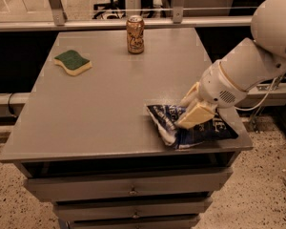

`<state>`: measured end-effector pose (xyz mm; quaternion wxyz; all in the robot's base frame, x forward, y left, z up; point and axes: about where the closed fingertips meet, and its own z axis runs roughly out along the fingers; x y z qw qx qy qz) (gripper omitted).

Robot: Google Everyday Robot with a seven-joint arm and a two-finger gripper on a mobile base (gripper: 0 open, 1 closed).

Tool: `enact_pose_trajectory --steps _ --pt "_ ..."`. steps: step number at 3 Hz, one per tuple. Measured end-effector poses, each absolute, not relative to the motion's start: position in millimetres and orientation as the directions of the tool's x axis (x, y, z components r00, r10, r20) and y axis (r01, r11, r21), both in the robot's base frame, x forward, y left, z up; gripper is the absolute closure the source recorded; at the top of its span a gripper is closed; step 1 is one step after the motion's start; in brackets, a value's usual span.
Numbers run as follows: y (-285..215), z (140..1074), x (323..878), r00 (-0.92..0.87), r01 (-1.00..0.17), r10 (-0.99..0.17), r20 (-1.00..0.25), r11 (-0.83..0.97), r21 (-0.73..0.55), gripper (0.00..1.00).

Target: Move blue chip bag near orange can

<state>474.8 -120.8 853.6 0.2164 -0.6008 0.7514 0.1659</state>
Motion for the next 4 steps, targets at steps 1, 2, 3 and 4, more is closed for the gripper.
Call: enact_pose_trajectory --steps 1,2,3,4 --pt "-136 870 498 -0.171 -0.969 -0.835 -0.523 0.238 -0.064 1.0" --pt "-169 922 535 -0.157 -0.943 -0.82 -0.55 0.29 -0.164 1.0" --pt "-169 922 535 -0.157 -0.943 -0.82 -0.55 0.29 -0.164 1.0" --pt "-179 924 554 -0.16 -0.924 -0.814 -0.559 0.322 -0.205 1.0"
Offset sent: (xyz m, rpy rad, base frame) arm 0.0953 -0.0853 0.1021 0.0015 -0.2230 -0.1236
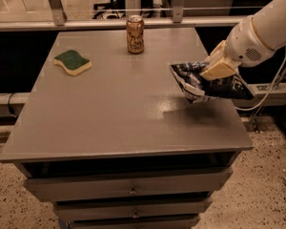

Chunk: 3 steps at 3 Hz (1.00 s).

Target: Move blue chip bag near orange can

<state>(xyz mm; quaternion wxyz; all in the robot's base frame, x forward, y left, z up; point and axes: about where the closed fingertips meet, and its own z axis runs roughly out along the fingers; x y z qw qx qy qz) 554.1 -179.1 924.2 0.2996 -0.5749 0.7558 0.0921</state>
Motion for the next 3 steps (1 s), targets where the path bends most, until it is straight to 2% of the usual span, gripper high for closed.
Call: enact_pose_trajectory --steps 3 --pt "-197 947 691 -0.136 -0.816 -0.773 -0.62 0.442 -0.373 1.0"
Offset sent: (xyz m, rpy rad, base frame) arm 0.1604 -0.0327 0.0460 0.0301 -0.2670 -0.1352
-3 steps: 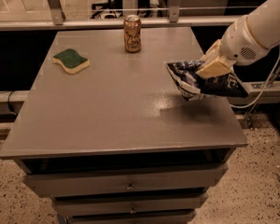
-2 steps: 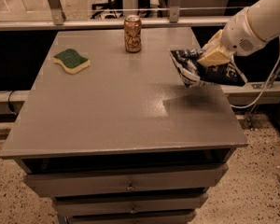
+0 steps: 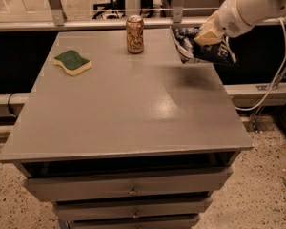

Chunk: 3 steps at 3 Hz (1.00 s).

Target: Move blue chip bag near orange can

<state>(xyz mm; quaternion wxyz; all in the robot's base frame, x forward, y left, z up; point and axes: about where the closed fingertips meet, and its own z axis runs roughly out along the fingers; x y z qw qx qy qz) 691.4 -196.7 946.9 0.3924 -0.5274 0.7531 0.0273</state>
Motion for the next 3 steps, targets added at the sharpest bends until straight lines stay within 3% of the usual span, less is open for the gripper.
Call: enact_pose_trajectory --steps 3 --pt "-174 942 793 -0.229 -0.684 -0.709 -0.667 0.605 -0.408 1.0"
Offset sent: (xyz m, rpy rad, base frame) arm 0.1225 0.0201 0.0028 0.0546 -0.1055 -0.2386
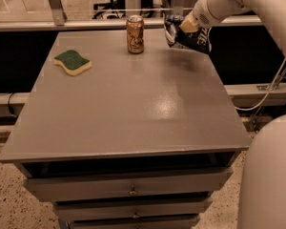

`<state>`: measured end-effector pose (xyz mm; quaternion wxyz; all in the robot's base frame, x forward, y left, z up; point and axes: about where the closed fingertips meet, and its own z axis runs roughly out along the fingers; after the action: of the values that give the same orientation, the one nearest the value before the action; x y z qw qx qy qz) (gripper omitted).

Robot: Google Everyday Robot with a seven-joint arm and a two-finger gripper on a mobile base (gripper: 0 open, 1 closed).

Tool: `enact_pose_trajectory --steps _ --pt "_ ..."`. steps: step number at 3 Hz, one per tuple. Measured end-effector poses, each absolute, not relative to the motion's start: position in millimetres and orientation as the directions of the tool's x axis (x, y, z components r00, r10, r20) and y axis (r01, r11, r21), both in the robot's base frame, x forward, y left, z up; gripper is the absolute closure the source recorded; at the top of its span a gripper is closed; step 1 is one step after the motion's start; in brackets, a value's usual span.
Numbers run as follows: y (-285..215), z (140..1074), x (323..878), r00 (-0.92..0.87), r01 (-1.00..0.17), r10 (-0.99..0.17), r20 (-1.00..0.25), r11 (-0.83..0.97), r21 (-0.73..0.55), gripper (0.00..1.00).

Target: Move blue chip bag near orange can

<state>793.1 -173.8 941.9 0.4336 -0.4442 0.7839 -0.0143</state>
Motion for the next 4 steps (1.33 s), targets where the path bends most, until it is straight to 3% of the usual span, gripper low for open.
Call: enact_pose_trajectory --steps 2,4 --pt "-155 920 815 -0.296 -0.667 -0.681 -0.67 0.649 -0.365 1.0" --pt "-135 906 818 -0.331 -0.703 -0.674 -0.661 0.643 -0.304 0.6"
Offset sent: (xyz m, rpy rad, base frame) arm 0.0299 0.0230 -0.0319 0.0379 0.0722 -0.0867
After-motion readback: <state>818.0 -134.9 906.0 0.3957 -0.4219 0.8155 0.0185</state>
